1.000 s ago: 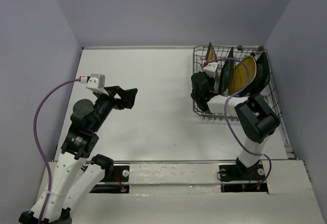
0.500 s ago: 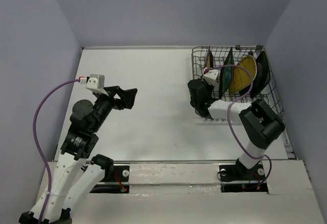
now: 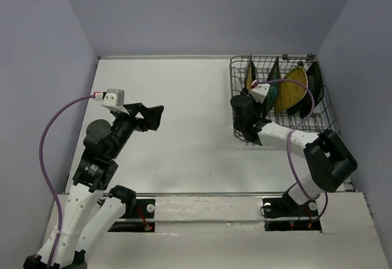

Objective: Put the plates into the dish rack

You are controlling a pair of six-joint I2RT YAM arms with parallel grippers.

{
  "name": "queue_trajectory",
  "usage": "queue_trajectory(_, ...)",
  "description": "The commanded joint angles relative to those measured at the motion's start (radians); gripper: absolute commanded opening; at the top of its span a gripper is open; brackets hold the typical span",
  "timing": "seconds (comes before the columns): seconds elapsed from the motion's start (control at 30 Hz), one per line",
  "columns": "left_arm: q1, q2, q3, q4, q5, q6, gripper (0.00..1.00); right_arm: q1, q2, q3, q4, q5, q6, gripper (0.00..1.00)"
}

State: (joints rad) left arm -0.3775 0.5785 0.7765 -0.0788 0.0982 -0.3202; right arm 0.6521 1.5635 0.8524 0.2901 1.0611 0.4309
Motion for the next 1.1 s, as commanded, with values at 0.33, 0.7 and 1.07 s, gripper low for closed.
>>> queue_trajectory(0.33,0.037,0.009,-0.008,0.059,0.021,0.003,0.99,0.03,-0.259,0.068,-0.172,-0.251,0.019,0.99)
queue_trajectory(0.7,0.04,0.009,0.027,0.071,0.069,-0.04,0.99,0.04,-0.851,0.018,-0.229,-0.651,-0.054,1.0)
queue_trajectory(1.07,0.04,-0.054,0.129,0.178,0.138,-0.117,0.99,0.04,-1.254,-0.029,-0.344,-0.725,-0.032,1.0)
